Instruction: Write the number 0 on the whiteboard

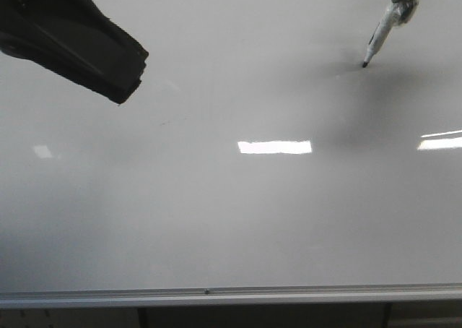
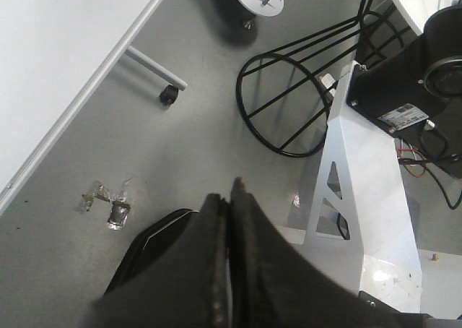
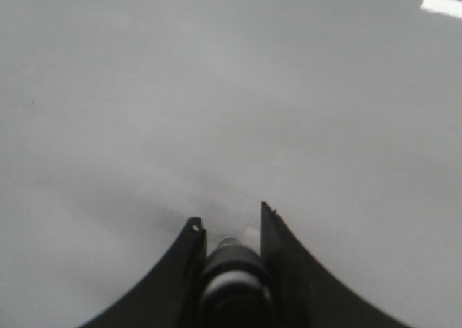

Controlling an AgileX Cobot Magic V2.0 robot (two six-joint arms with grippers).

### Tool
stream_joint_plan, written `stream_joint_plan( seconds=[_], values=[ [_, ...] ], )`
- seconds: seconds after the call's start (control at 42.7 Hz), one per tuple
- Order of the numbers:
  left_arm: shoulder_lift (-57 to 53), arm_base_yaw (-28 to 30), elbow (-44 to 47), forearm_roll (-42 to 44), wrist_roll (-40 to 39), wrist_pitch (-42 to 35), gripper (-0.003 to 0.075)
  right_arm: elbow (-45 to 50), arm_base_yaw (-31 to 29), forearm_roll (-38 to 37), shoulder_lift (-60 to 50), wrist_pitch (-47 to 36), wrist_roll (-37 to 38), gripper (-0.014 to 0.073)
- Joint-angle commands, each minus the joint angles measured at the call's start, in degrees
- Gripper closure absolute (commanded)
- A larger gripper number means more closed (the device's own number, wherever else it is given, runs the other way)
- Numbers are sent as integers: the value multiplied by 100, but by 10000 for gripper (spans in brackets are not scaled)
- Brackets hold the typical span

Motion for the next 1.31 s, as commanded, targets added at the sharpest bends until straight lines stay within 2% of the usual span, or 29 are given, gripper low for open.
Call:
stream_joint_plan(
  seconds=[0.0,0.796,1.1,1.287],
  values=[
    [-190,19,-179,-392,2,79,740,-221,6,120,-150,-156,-65,662],
    [-190,19,-179,-392,2,79,740,-217,-21,-552,49,-37,-65,653],
    [-190,19,-179,-392,2,79,740,-217,-421,-557,25,-103,-55,653],
    [-190,19,-179,-392,2,79,740,-217,-446,-438,25,-315,-55,653]
  ],
)
